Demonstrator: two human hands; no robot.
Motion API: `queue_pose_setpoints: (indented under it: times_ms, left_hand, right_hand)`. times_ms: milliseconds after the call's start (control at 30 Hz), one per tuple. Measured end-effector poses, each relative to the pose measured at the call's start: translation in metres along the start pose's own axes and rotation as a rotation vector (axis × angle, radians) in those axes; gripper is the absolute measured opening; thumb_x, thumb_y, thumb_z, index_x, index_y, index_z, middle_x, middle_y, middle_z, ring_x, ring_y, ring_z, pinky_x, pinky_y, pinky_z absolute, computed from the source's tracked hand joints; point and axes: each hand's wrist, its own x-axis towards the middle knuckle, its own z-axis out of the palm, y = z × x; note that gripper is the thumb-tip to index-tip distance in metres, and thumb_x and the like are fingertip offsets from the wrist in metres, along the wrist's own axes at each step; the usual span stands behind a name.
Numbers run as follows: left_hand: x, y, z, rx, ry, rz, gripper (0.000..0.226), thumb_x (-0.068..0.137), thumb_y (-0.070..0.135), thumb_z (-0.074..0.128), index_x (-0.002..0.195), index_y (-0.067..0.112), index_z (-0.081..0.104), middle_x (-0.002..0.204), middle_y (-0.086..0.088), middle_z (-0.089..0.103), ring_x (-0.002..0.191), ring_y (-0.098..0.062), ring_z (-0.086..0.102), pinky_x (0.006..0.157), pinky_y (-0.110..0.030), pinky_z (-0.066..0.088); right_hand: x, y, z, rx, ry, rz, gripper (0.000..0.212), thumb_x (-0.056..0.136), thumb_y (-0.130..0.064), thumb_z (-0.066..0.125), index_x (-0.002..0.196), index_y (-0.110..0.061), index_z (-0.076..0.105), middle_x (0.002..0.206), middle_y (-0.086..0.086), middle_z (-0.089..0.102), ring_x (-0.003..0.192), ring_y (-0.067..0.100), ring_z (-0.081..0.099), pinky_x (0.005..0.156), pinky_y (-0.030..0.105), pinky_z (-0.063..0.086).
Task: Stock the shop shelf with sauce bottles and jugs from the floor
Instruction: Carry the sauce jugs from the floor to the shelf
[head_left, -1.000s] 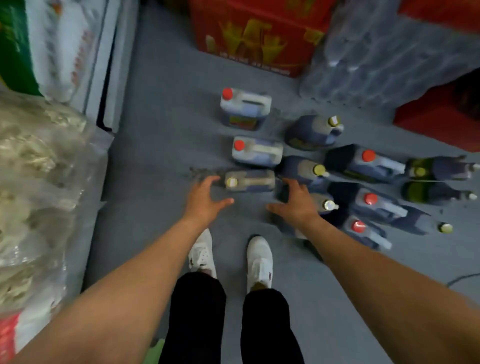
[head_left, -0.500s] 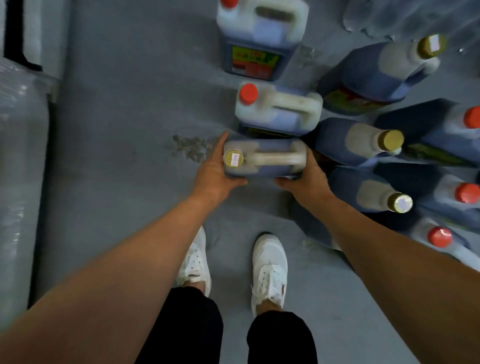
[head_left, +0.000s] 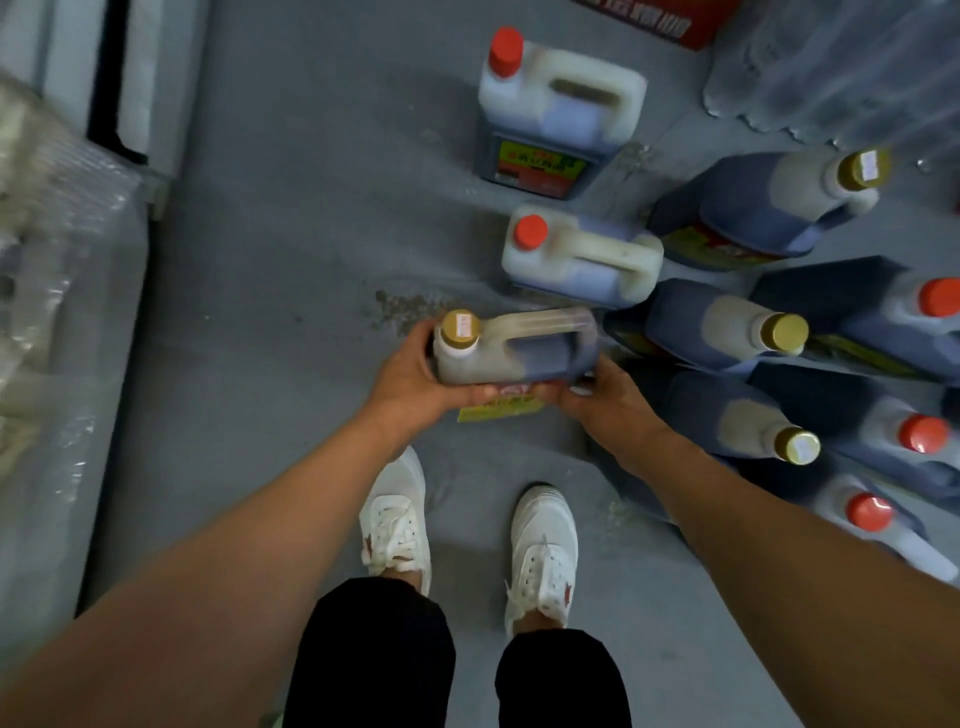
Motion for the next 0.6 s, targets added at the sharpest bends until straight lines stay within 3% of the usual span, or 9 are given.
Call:
queue_pose_setpoints:
  times_ms: [67, 133, 200, 267, 400, 467, 533, 600]
  left_hand:
    - [-0.026, 0.003, -0.018, -0.083, 0.026, -0.079, 0.078, 0.057, 0.016, 0.096, 0.124, 0.022, 0.055, 0.11, 0.01, 0.07, 0.097, 0.005, 0.067, 0.088, -0.02, 0.055]
    - [-0.055, 0.013, -0.035, -0.175, 0.056, -0.139, 0.083, 0.052, 0.024, 0.097, 0.124, 0.023, 0.057, 0.112, 0.004, 0.073, 0.103, -0.011, 0.07, 0.086, -0.032, 0.058]
    - [-0.087, 0.028, -0.049, -0.244, 0.096, -0.169, 0.07, 0.06, 0.019, 0.092, 0.121, 0.024, 0.057, 0.104, 0.005, 0.075, 0.092, -0.009, 0.073, 0.07, -0.025, 0.058]
    - [-0.12, 0.045, -0.063, -0.284, 0.135, -0.18, 0.058, 0.069, 0.014, 0.084, 0.12, 0.024, 0.056, 0.099, 0.007, 0.076, 0.087, -0.007, 0.073, 0.064, -0.022, 0.056]
    - [-0.183, 0.093, -0.094, -0.329, 0.18, -0.182, 0.067, 0.065, 0.023, 0.089, 0.124, 0.021, 0.056, 0.112, 0.002, 0.073, 0.098, -0.014, 0.071, 0.071, -0.025, 0.054]
    - [-0.212, 0.125, -0.11, -0.326, 0.204, -0.155, 0.069, 0.064, 0.025, 0.09, 0.124, 0.018, 0.058, 0.113, 0.0, 0.073, 0.102, -0.017, 0.07, 0.076, -0.026, 0.056]
    - [-0.244, 0.161, -0.126, -0.298, 0.239, -0.108, 0.087, 0.048, 0.042, 0.093, 0.124, 0.017, 0.058, 0.113, 0.0, 0.073, 0.104, -0.019, 0.07, 0.087, -0.035, 0.056]
    - [-0.28, 0.2, -0.142, -0.275, 0.283, -0.049, 0.096, 0.036, 0.051, 0.091, 0.121, 0.018, 0.059, 0.112, 0.001, 0.073, 0.104, -0.017, 0.07, 0.089, -0.037, 0.056]
  right_hand:
    - [-0.02, -0.019, 0.011, 0.016, -0.054, -0.025, 0.059, 0.082, -0.02, 0.082, 0.136, -0.022, 0.057, 0.12, 0.001, 0.069, 0.114, 0.019, 0.065, 0.098, 0.035, 0.054]
    - [-0.042, -0.041, 0.024, 0.034, -0.119, -0.051, 0.061, 0.084, -0.02, 0.08, 0.139, -0.025, 0.054, 0.121, 0.0, 0.069, 0.117, 0.015, 0.063, 0.096, 0.03, 0.054]
    - [-0.067, -0.065, 0.037, 0.079, -0.172, -0.062, 0.06, 0.086, -0.014, 0.077, 0.139, -0.025, 0.053, 0.117, -0.004, 0.07, 0.11, 0.01, 0.065, 0.091, 0.023, 0.056]
    - [-0.094, -0.093, 0.049, 0.088, -0.186, -0.082, 0.053, 0.087, -0.009, 0.075, 0.132, -0.029, 0.056, 0.108, -0.009, 0.07, 0.099, 0.005, 0.065, 0.084, 0.018, 0.056]
    - [-0.15, -0.153, 0.058, 0.076, -0.226, -0.136, 0.053, 0.085, -0.006, 0.076, 0.127, -0.033, 0.058, 0.101, -0.01, 0.071, 0.084, -0.006, 0.066, 0.077, 0.018, 0.056]
    - [-0.181, -0.186, 0.06, 0.087, -0.251, -0.144, 0.056, 0.083, -0.011, 0.079, 0.133, -0.027, 0.059, 0.103, -0.008, 0.074, 0.091, 0.003, 0.069, 0.078, 0.024, 0.058]
    - [-0.215, -0.221, 0.06, 0.106, -0.272, -0.156, 0.052, 0.083, -0.012, 0.079, 0.131, -0.023, 0.06, 0.102, -0.004, 0.076, 0.096, 0.013, 0.072, 0.078, 0.03, 0.06]
    - [-0.251, -0.257, 0.058, 0.103, -0.275, -0.198, 0.045, 0.086, -0.006, 0.075, 0.128, -0.016, 0.06, 0.098, -0.003, 0.076, 0.087, 0.01, 0.072, 0.069, 0.023, 0.057]
